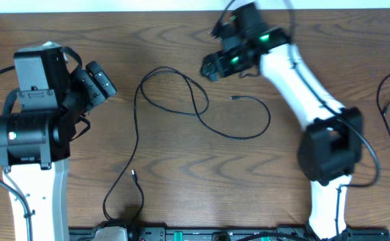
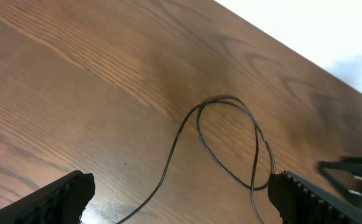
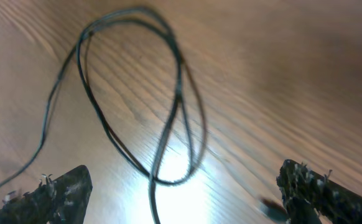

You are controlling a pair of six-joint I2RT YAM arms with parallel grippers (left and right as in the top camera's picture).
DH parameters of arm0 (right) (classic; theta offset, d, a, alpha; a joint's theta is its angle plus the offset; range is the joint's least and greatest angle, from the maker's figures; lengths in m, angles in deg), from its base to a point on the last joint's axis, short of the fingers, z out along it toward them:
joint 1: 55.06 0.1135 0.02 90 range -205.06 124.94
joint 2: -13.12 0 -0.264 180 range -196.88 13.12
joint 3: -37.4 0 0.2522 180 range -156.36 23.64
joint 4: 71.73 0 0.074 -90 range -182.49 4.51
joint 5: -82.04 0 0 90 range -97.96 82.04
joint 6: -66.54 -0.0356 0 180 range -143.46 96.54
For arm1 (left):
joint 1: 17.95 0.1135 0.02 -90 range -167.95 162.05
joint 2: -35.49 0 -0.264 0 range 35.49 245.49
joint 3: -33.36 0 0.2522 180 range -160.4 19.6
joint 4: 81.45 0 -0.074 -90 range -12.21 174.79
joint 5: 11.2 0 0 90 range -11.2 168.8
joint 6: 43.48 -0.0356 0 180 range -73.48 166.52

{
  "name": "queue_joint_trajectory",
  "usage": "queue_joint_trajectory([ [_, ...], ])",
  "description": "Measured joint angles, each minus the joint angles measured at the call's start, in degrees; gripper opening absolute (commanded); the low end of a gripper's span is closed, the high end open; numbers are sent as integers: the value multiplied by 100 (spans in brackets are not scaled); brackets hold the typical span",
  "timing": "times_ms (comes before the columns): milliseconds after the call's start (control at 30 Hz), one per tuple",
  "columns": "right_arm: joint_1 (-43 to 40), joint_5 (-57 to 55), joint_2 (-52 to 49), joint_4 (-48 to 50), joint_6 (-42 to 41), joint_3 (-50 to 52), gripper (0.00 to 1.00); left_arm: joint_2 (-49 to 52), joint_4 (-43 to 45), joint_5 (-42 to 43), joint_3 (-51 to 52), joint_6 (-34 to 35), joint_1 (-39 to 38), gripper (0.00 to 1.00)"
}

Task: Untangle cables
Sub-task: 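Lower the right gripper onto the remaining black cable at center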

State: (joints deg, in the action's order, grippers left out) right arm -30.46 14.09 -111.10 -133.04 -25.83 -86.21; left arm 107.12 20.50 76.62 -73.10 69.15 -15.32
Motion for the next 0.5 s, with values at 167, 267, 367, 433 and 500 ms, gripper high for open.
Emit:
queue_joint_trajectory([
  [167, 455, -205, -457, 404, 2, 0, 89, 142, 15, 33, 0, 0, 0, 96],
  [267, 651, -413, -632, 586, 4, 0, 88, 168, 24, 35, 0, 0, 0, 96],
  [367, 831, -734, -800, 680, 4, 0, 87, 170, 35, 35, 0, 0, 0, 96],
  [433, 938, -990, -874, 691, 4, 0, 85, 170, 37, 37, -2, 0, 0, 96],
  [500, 1051, -1270, -933, 695, 4, 0, 84, 170, 42, 35, 0, 0, 0, 96],
])
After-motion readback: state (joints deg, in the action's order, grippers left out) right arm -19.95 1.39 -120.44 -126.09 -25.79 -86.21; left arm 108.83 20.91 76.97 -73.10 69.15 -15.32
